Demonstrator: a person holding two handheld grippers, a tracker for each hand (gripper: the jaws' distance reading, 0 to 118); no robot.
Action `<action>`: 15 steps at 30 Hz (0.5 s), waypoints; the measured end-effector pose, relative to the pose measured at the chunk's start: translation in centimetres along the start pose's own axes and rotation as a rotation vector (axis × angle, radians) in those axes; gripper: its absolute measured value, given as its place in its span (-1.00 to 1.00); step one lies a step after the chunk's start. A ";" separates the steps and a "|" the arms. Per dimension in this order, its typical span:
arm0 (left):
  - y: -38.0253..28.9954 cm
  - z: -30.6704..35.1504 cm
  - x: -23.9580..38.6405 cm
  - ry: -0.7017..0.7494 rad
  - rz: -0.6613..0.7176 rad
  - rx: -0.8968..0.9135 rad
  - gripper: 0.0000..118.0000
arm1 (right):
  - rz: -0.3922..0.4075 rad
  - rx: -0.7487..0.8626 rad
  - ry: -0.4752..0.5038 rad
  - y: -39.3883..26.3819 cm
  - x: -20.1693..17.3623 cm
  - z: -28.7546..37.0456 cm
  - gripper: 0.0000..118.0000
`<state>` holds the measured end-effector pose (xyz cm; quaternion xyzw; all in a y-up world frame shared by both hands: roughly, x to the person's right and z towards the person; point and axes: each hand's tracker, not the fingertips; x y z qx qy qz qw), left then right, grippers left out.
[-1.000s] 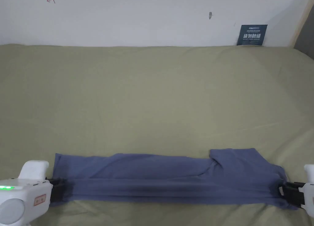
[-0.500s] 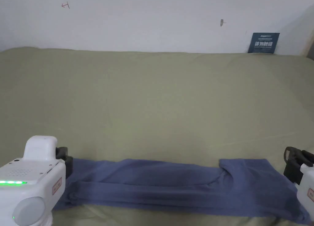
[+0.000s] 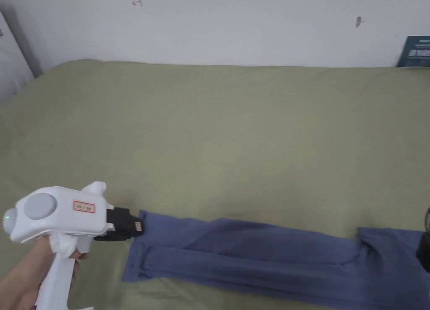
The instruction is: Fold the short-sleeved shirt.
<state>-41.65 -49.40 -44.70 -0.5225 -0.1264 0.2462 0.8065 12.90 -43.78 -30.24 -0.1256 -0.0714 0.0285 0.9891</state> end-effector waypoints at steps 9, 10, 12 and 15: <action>-0.9 -0.3 -0.4 -0.125 -0.015 -0.064 0.94 | 0.003 -0.053 0.028 -0.9 -0.4 -0.5 -1.00; -1.0 -0.5 -0.5 -0.139 -0.002 -0.068 0.94 | 0.006 -0.056 0.028 -0.9 -0.2 -0.6 -1.00; -1.3 -1.5 -0.4 -0.168 0.046 -0.128 0.94 | 0.009 -0.060 0.029 -1.1 -0.4 -0.8 -1.00; -1.5 -3.0 0.2 -0.170 0.041 -0.149 0.94 | 0.012 -0.066 0.033 -1.1 -0.7 -1.0 -1.00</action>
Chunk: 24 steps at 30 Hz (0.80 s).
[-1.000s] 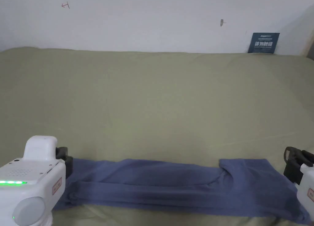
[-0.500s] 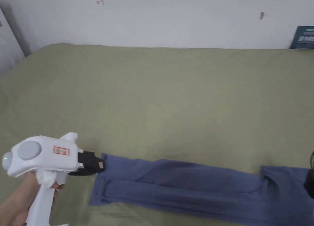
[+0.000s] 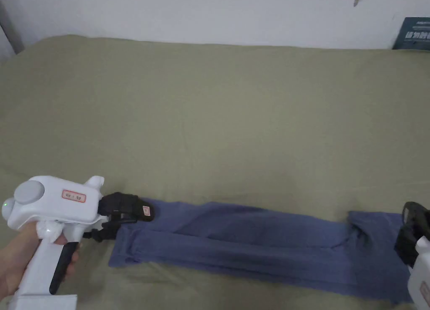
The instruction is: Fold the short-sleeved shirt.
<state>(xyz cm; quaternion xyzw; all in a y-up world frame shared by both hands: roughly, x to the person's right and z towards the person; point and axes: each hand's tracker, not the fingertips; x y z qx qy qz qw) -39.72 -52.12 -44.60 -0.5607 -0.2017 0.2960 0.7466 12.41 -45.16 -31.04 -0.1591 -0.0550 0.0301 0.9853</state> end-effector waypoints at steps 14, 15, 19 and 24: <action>0.7 -1.1 0.3 0.019 0.045 0.008 -0.88 | 0.014 -0.019 0.067 0.6 -2.0 -0.7 -1.00; 0.7 -0.7 0.5 0.015 0.048 0.017 -0.88 | 0.014 -0.018 0.067 0.7 -1.9 -0.6 -1.00; 1.1 2.2 0.5 0.001 0.099 0.112 -0.88 | 0.013 -0.005 0.065 1.3 -1.6 -0.2 -1.00; 0.5 6.9 1.5 0.041 0.066 0.207 -0.89 | 0.014 0.013 0.064 1.9 -1.3 0.3 -1.00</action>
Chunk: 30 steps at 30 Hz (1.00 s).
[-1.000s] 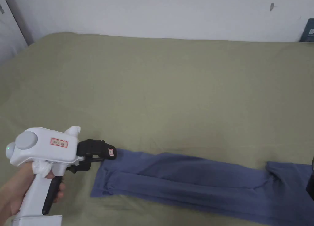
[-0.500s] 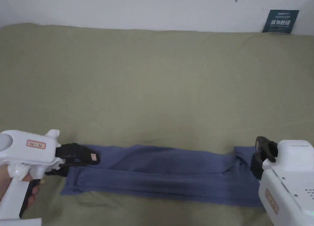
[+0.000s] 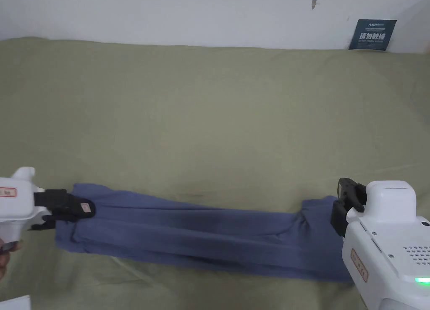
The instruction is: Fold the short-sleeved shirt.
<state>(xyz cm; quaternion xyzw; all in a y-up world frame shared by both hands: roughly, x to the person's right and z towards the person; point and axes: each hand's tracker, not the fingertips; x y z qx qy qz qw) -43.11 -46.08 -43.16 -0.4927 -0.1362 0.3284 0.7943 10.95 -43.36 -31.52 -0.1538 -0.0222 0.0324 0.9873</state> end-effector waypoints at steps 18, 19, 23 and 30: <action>-5.3 -9.7 20.1 0.091 -0.408 -0.158 -0.89 | 0.006 -0.005 -0.016 -1.2 0.1 0.9 -1.00; -5.7 -11.3 20.8 0.103 -0.420 -0.178 -0.89 | 0.003 -0.009 -0.017 -1.3 0.2 0.8 -1.00; -7.7 -17.8 22.7 0.146 -0.462 -0.253 -0.59 | -0.003 -0.034 -0.021 -1.9 0.8 0.5 -1.00; -9.2 -21.8 22.2 0.042 -0.427 -0.280 0.56 | -0.011 -0.077 -0.024 -2.8 1.3 -0.3 -1.00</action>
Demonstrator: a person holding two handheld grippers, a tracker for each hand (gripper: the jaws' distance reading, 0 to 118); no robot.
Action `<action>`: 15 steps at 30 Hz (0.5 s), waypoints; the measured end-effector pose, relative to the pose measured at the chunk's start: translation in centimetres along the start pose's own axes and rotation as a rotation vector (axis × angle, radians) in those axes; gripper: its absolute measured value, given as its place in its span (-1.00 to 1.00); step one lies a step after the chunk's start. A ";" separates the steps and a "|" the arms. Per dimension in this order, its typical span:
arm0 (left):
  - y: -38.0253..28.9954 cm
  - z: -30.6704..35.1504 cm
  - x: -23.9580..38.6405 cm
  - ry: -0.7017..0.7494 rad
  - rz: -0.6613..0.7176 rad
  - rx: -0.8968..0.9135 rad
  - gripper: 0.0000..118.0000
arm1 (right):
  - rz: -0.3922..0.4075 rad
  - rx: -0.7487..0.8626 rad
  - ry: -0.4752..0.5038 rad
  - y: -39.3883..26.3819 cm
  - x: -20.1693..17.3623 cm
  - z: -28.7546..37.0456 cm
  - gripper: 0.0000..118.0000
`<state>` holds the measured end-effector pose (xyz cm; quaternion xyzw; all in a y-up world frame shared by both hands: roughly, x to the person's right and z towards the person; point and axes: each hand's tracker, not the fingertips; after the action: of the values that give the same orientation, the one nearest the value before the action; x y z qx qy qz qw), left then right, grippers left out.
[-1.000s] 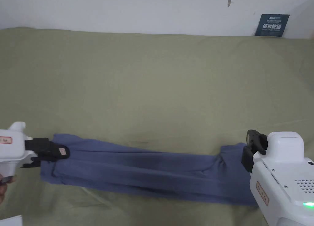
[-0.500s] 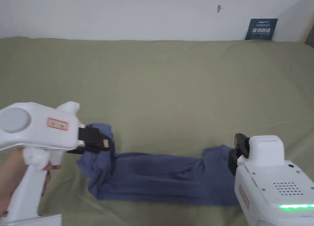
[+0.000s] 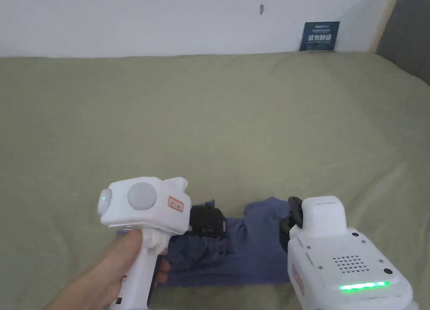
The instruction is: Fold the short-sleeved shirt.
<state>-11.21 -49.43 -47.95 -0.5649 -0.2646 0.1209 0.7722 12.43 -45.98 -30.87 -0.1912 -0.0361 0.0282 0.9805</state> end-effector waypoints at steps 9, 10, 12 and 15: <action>-1.2 7.0 -6.5 -0.099 0.128 0.138 -0.99 | -0.009 -0.002 0.039 0.0 -1.6 -0.8 -1.00; -1.7 6.6 -6.4 -0.124 0.165 0.132 -0.99 | -0.006 0.000 0.044 0.0 -1.9 -0.9 -1.00; -1.5 5.0 -6.7 -0.147 0.196 0.120 -0.99 | 0.002 -0.001 0.057 0.1 -2.3 -1.0 -1.00; -2.0 0.8 -5.4 -0.170 0.208 0.048 -0.99 | 0.007 -0.002 0.063 0.1 -2.6 -0.9 -1.00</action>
<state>-16.37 -52.08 -47.35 -0.5583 -0.2660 0.2540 0.7436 9.90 -46.38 -31.90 -0.1930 -0.0043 0.0255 0.9809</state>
